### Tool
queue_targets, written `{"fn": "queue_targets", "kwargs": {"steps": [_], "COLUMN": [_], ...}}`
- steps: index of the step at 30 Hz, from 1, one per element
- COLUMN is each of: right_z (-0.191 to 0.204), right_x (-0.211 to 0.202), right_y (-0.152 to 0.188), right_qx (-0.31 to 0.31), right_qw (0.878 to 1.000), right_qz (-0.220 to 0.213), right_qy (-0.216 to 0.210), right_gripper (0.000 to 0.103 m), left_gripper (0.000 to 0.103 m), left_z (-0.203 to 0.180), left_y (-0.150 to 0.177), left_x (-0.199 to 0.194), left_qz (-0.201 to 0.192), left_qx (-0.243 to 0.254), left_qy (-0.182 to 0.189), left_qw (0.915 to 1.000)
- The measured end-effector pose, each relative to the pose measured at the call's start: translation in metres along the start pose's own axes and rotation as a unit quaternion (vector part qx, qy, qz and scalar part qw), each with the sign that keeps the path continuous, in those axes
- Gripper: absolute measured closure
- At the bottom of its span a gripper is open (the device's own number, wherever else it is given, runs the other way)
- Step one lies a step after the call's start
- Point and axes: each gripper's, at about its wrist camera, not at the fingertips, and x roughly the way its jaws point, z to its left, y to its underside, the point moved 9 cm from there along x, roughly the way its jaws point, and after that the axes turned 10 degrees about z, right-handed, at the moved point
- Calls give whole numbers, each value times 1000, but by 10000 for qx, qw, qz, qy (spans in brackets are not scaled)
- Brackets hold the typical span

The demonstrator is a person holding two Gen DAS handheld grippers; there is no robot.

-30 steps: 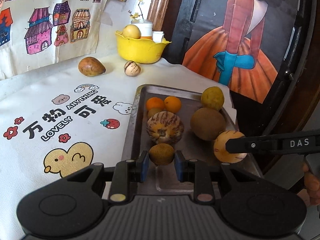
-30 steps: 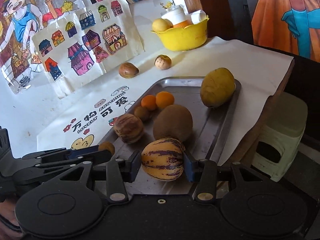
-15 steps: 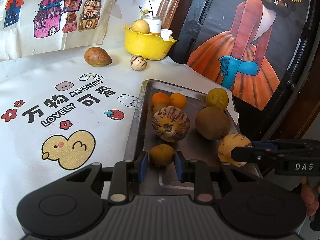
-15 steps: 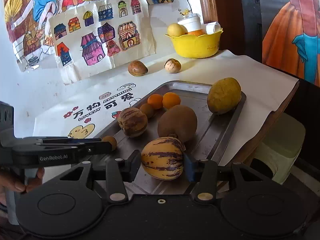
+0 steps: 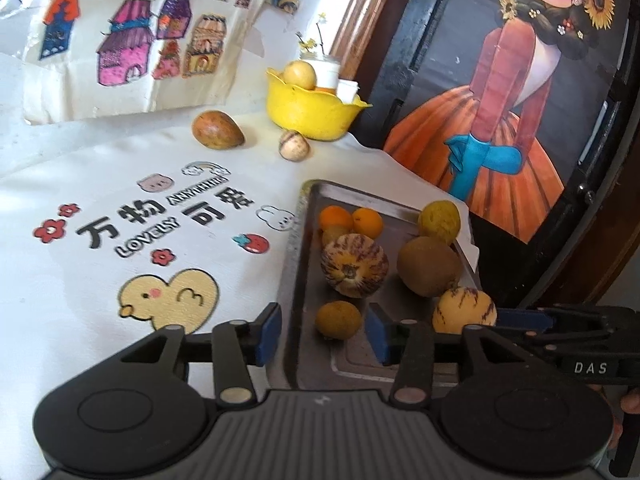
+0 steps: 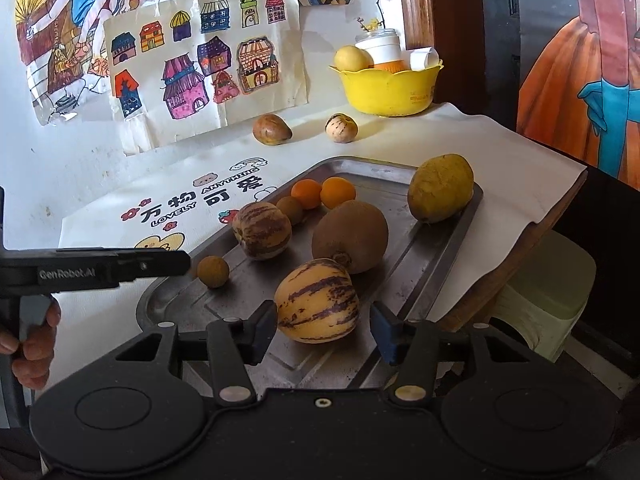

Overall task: Organize fruits
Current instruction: 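Lower both fruits onto the tray and open both grippers, then withdraw both open grippers from the tray toward the fruits beside the yellow bowl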

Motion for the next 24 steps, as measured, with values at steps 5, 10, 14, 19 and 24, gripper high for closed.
{"fn": "queue_targets", "kwargs": {"steps": [5, 10, 14, 19, 24], "right_z": [1, 4, 11, 25, 37], "right_x": [-4, -9, -16, -27, -34], "right_y": [4, 8, 12, 20, 32], "right_qx": [10, 60, -2, -161, -95], "right_qw": [10000, 9999, 9997, 9992, 9993], "right_qz": [-46, -96, -183, -259, -162], "right_qy": [46, 95, 173, 263, 332], "right_gripper": [42, 36, 26, 17, 6], "left_gripper": [45, 32, 19, 6, 1], "left_z": [7, 14, 24, 34, 39], "left_y": [1, 5, 9, 17, 28], "left_x": [-10, -23, -34, -49, -65], "left_qz": [-88, -221, -306, -366, -377], "left_qx": [-150, -267, -452, -579, -504], "left_qy": [-67, -195, -285, -412, -598], "left_qw": [9998, 9992, 9981, 9968, 9962]}}
